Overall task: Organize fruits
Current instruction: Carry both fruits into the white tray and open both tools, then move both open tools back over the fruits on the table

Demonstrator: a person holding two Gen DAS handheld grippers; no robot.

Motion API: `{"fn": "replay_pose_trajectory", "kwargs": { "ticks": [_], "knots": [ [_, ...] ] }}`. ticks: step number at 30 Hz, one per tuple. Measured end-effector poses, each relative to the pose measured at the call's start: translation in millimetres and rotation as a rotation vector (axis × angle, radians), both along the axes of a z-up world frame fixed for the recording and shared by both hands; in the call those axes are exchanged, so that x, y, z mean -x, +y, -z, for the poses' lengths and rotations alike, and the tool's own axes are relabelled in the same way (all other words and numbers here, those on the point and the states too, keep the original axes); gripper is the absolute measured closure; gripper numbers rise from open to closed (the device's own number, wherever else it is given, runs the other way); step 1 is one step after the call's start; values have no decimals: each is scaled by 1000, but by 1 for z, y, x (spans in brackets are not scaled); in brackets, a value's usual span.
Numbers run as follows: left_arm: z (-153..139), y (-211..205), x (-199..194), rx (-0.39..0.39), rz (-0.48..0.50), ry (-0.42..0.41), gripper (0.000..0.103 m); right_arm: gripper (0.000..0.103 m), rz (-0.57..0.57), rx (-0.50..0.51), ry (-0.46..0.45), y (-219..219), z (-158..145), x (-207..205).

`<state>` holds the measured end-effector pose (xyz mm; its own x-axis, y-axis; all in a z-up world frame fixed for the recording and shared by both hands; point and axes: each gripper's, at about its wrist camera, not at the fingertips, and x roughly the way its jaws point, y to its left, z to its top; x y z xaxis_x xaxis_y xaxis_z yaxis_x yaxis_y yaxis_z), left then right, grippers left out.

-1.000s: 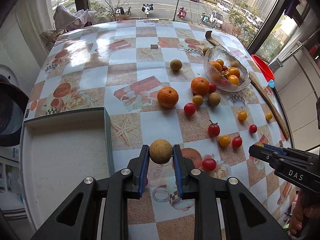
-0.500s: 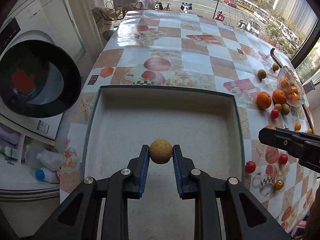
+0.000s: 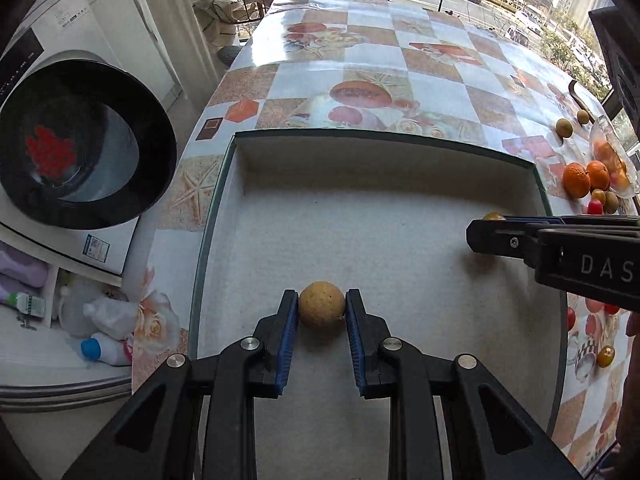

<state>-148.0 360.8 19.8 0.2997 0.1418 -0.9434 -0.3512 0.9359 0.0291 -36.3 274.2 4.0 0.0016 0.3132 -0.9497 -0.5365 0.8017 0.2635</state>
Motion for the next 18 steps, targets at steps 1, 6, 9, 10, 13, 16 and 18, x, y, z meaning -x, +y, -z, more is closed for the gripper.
{"fn": "replay_pose_trajectory", "kwargs": {
  "ticks": [1,6,9,10,13,16,18],
  "knots": [
    [0,0,0,-5,0,3,67,79,-1,3,-9,1,0,1],
    [-8,4,6,-35,-6,-51,13,50,-7,-26,-10,6,-4,-1],
    [-6,3,4,-29,2,-21,13,30,26,-95,-20,-1,-19,-2],
    [-6,2,4,-25,3,-16,13,25,41,-114,-25,-5,-25,-2],
    [-10,-2,3,-25,4,-11,13,22,79,-152,-37,-19,-39,-2],
    [-16,-13,1,-27,23,-12,13,22,114,-148,-50,-42,-50,-1],
    [-22,-24,-2,-27,44,-18,13,22,140,-139,-51,-59,-53,0]
  ]
}}
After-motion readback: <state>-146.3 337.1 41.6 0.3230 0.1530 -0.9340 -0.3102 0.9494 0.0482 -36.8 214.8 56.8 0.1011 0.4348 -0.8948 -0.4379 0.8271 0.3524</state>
